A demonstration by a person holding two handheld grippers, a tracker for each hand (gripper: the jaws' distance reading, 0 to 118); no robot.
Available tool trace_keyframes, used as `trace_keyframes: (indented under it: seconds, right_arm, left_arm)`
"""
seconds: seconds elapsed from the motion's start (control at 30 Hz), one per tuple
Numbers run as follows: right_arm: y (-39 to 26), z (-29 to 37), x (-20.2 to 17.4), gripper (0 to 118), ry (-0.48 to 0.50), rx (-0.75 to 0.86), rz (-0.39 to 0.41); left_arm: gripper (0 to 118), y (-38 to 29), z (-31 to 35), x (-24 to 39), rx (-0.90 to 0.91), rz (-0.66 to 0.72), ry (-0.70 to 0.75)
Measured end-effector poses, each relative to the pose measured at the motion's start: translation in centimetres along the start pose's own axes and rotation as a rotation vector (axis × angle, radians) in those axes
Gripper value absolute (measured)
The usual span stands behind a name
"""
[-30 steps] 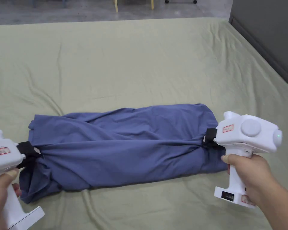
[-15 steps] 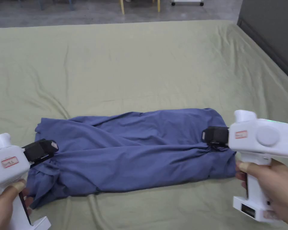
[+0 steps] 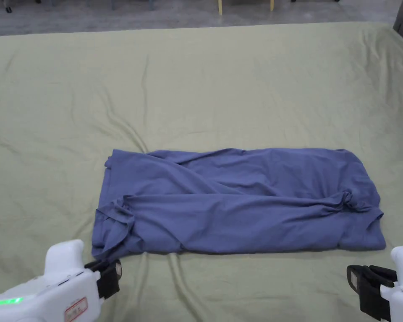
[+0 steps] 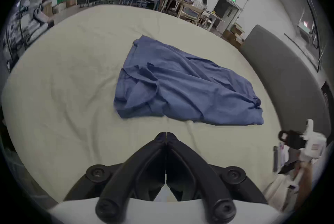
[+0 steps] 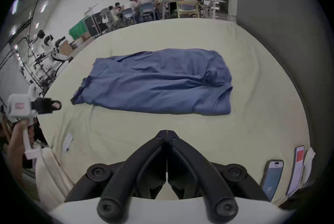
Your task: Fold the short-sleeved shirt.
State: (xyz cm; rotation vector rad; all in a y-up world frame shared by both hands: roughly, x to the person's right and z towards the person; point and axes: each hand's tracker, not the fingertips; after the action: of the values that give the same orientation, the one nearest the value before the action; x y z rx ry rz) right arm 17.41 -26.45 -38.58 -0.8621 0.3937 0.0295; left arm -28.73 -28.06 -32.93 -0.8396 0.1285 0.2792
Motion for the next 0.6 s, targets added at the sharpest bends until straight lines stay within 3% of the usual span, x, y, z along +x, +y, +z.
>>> trace_keyframes:
  seconds: [0.03, 0.07, 0.17, 0.3, 0.4, 0.43, 0.47, 0.5, 0.53, 0.57, 0.6]
  right_arm:
    - [0.3, 0.1, 0.0, 3, -0.005, 0.002, 0.016]
    - [0.6, 0.3, 0.0, 3, -0.018, 0.01, 0.026]
    - [1.6, 1.2, 0.5, 3, -0.019, 0.046, -0.005]
    - [1.5, 1.3, 1.2, 3, -0.025, 0.048, -0.039]
    - [1.2, 0.8, 1.7, 3, -0.056, 0.018, -0.027]
    - [1.1, 0.7, 1.9, 3, -0.06, 0.012, -0.031]
    - [1.1, 0.5, 2.3, 3, -0.067, 0.004, -0.039]
    - [1.1, 0.2, 2.8, 3, -0.079, -0.009, -0.05]
    - [1.1, 0.0, 3.2, 3, -0.095, -0.02, -0.056]
    - [1.2, -0.2, 3.5, 3, -0.122, -0.043, -0.065]
    - [1.4, -0.3, 3.9, 3, -0.144, -0.065, -0.07]
  left_arm:
    - [93, 1.0, -0.8, -0.1, 0.029, -0.029, 0.041]
    - [117, 1.9, -1.9, -0.2, 0.023, -0.048, 0.082]
    - [117, 4.2, -5.5, -0.7, -0.039, -0.095, 0.152]
    - [117, 5.1, -10.2, -0.2, -0.097, -0.277, 0.272]
    - [116, 4.8, -13.0, -1.6, -0.182, -0.26, 0.288]
    - [110, 4.8, -13.4, -2.1, -0.187, -0.221, 0.262]
    - [92, 4.9, -13.2, -2.7, -0.179, -0.135, 0.187]
    - [62, 5.0, -12.3, -3.2, -0.138, -0.019, 0.05]
    - [14, 5.0, -11.4, -3.5, -0.071, 0.011, -0.006]
    - [5, 5.0, -10.8, -2.7, -0.028, -0.047, 0.038]
    - [5, 5.2, -10.4, -1.9, -0.052, -0.14, 0.068]
